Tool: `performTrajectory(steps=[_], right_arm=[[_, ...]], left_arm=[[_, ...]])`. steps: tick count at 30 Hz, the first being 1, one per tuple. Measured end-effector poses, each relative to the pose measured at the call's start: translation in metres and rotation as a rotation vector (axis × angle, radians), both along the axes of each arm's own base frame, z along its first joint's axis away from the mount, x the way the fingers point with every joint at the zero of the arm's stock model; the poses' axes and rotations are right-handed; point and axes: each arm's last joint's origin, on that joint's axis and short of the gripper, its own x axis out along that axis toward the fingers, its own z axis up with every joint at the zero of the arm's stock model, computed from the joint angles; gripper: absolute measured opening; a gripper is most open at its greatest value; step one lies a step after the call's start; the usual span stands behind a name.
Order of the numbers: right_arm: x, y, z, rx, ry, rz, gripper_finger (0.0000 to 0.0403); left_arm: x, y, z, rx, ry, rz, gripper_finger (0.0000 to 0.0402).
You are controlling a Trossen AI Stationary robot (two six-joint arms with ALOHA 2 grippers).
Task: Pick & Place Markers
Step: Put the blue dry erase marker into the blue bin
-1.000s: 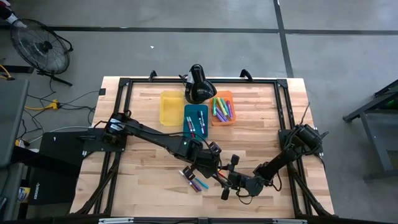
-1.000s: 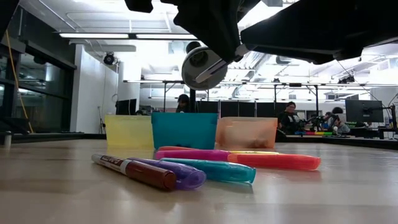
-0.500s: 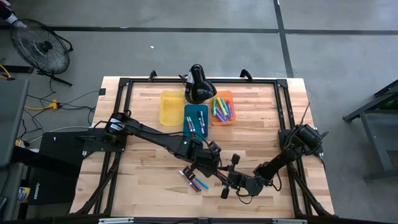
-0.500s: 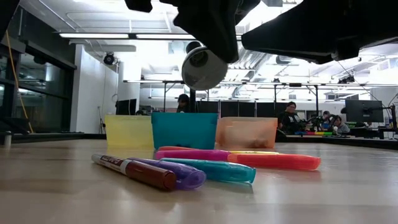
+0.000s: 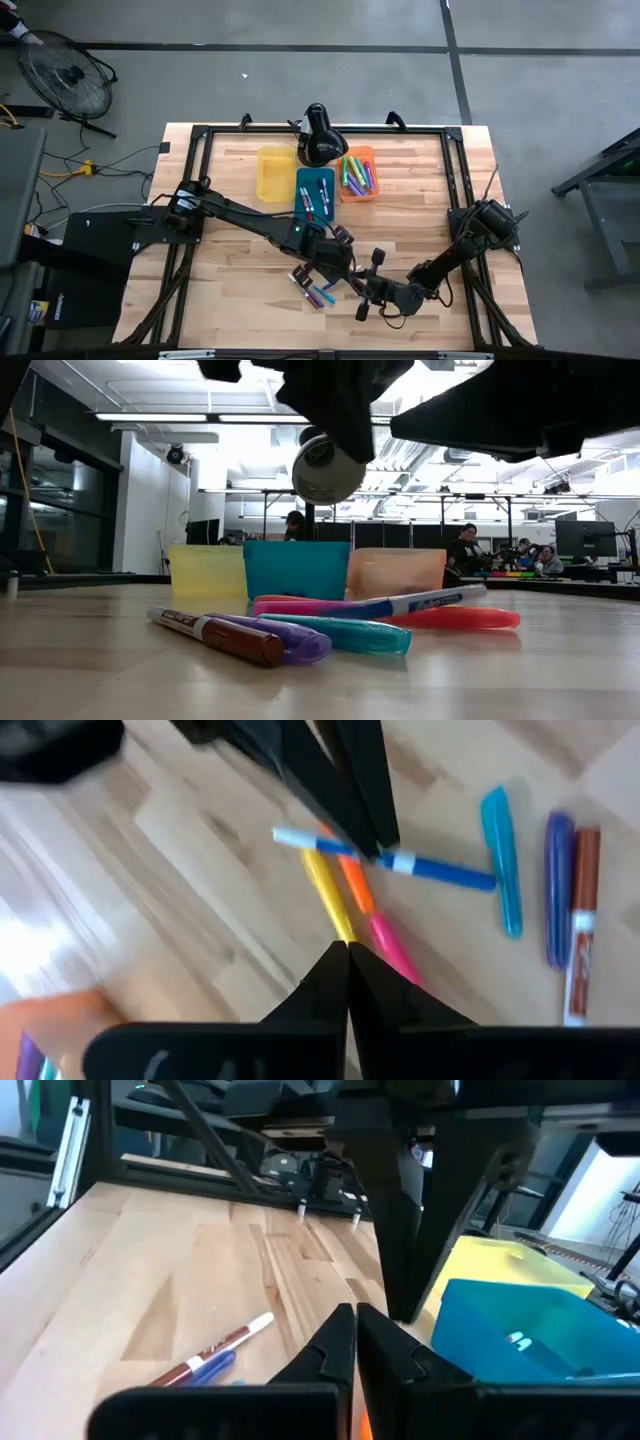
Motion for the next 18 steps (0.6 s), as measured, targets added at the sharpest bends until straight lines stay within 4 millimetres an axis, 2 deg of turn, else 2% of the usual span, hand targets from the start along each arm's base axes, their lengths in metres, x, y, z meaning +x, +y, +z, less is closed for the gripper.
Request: performTrajectory(steps=[8, 13, 18], right_arm=[[0.002, -0.004, -0.006, 0.037, 0.068, 0.053, 0.0025], [0.005, -0.014, 0.005, 0.093, 0.133, 0.102, 0.0036], [0.004, -0.026, 0.019, 0.150, 0.236, 0.189, 0.0066]], left_arm=[[-0.010, 0.005, -0.005, 0.057, 0.104, 0.075, 0.0000], [-0.014, 0.006, -0.007, 0.053, 0.148, 0.120, 0.0000], [-0.019, 0.005, -0.021, 0.053, 0.189, 0.152, 0.0000]])
